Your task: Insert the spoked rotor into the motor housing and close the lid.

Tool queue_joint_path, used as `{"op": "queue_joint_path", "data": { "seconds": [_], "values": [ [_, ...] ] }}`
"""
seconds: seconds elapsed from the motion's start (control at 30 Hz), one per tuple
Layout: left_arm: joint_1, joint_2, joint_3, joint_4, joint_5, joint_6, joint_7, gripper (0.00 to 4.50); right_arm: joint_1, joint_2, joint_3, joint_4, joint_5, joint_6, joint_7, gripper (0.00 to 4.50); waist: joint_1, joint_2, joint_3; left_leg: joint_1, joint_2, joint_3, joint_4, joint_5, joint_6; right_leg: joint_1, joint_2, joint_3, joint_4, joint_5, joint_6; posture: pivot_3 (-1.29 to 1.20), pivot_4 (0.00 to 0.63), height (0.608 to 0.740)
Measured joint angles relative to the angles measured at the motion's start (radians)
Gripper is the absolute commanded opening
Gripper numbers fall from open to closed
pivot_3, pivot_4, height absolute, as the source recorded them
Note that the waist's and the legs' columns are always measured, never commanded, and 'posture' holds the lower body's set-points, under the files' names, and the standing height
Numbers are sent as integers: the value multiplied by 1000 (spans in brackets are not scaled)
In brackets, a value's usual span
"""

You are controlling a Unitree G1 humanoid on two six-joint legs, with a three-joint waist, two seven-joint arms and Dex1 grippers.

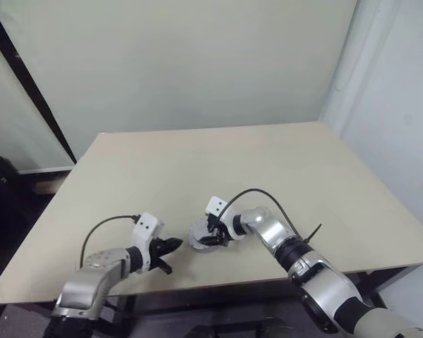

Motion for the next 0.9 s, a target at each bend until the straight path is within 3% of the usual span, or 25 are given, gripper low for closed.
{"op": "queue_joint_path", "data": {
  "seconds": [0.23, 0.53, 0.57, 0.63, 0.9],
  "values": [
    [-82, -37, -54, 128, 45, -33, 1, 0, -1, -6, 1, 0, -6, 4, 9, 3249, 0, 2, -2, 0, -1, -1, -1, 1, 2, 0, -1, 0, 0, 0, 0, 0, 0, 740],
    [-104, -33, -81, 141, 73, -25, -4, 0, 0, -11, 0, -5, -6, 24, 7, 3249, 0, 6, -4, 0, -1, -1, 0, 1, 2, 1, -4, 0, 0, 0, 1, 0, 0, 740],
    [-104, -33, -81, 141, 73, -25, -4, 0, 0, -10, -1, -7, -5, 29, 7, 3962, 0, 6, -4, 0, -1, -1, 0, 1, 2, 1, -4, 0, 0, 0, 1, 0, 0, 740],
    [-107, -33, -81, 141, 74, -23, -2, 0, 7, -6, -3, -17, -1, 47, 12, 4467, 0, 6, -5, 0, -1, -1, 0, 1, 2, 1, -4, 0, 0, 0, 1, 0, 0, 740],
    [-110, -33, -84, 140, 78, -18, 6, 0, 33, 0, -80, -105, 76, 156, 17, 4467, 0, 8, -5, 0, 0, -1, 0, 0, 0, 1, -3, 0, 0, -1, 1, 0, 0, 740]
  ]
}}
